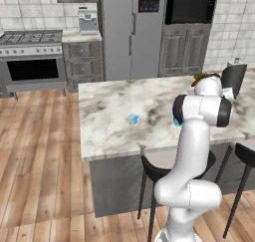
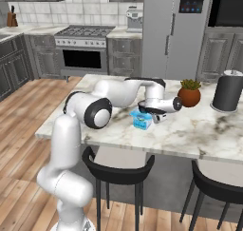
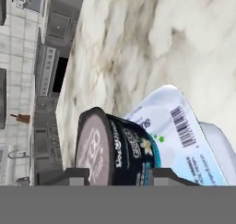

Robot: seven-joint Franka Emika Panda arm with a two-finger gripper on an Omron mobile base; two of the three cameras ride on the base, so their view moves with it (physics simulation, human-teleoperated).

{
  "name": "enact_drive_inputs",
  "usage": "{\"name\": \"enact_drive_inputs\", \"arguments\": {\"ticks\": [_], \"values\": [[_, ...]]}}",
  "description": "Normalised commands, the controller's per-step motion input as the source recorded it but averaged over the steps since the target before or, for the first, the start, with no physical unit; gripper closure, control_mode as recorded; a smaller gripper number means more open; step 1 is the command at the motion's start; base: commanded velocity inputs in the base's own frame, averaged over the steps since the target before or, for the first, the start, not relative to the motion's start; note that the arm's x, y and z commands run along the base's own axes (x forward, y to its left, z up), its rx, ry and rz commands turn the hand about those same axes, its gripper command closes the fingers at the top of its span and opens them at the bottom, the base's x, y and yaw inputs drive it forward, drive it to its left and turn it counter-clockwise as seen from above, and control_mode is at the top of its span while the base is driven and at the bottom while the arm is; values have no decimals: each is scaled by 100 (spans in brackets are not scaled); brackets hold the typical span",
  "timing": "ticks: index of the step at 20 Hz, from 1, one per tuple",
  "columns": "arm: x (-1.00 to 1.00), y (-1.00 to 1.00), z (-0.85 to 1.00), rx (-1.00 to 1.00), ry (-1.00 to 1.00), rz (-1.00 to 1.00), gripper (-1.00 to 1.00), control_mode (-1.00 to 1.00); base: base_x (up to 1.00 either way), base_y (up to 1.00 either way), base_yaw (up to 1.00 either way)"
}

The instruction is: Stack the yogurt containers by placing the smaller containers on top of the larger containers.

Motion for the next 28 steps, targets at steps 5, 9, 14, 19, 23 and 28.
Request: {"name": "enact_drive_inputs", "arguments": {"ticks": [5,9,14,19,23,28], "values": [[-29,0,0,0,-2,0,-100,-100,0,0,0],[-56,0,8,0,-6,0,-100,-100,0,0,0],[-70,5,31,0,-10,-2,-100,-100,0,0,0],[-38,62,49,-7,-1,-1,-100,-100,0,0,0],[-23,92,23,-13,3,0,-100,-100,0,0,0],[-6,82,3,-13,20,0,-100,-100,0,0,0]]}}
